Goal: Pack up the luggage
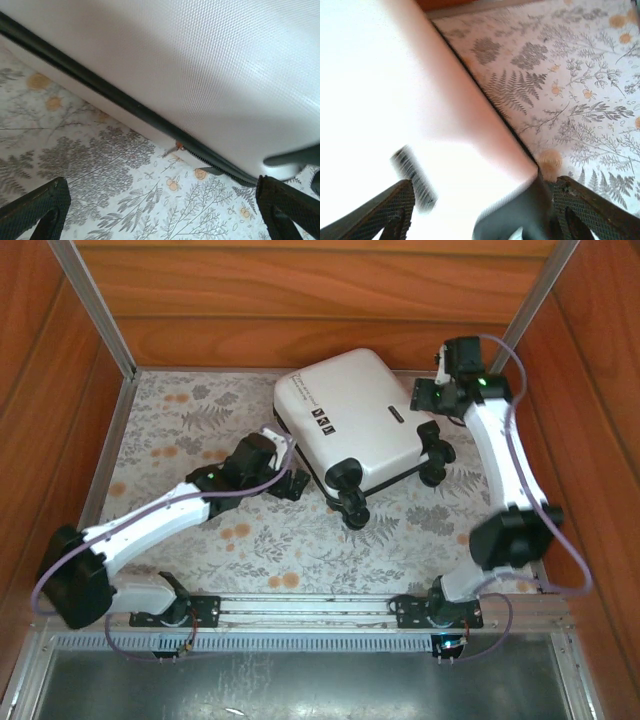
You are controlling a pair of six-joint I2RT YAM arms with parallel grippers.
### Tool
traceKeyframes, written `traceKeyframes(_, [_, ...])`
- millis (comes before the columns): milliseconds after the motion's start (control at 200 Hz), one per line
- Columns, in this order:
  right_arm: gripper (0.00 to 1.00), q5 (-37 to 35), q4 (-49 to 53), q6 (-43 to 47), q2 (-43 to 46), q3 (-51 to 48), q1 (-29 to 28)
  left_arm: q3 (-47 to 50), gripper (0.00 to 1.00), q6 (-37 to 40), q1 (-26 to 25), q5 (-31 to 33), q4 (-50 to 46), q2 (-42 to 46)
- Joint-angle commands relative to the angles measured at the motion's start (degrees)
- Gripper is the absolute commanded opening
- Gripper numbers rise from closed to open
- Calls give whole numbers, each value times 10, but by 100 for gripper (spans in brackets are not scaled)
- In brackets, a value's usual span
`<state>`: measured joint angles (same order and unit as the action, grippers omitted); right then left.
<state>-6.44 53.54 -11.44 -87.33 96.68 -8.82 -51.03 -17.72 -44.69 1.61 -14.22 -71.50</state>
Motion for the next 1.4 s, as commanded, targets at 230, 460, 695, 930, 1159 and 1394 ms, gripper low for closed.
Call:
traceKeyframes(230, [79,107,93,-54,157,-149,-190,168,87,53,10,-173,153,43])
traceKeyframes(460, [84,6,106,-127,120,-214,-338,213,83,82,11,-183,255,-29])
traceKeyframes(695, [86,-50,110,-142,53,-183,-378,196,78,93,26,-203,315,-104])
traceKeyframes(930, [75,-35,92,-116,13,-158,-384,204,74,85,42,-196,375,-115])
traceKeyframes(1159, [62,-26,88,-98,-10,-149,-384,217,72,120,36,-182,434,-106])
traceKeyframes(1394, [54,-31,85,-93,-14,-147,-383,230,59,177,36,-175,569,-174])
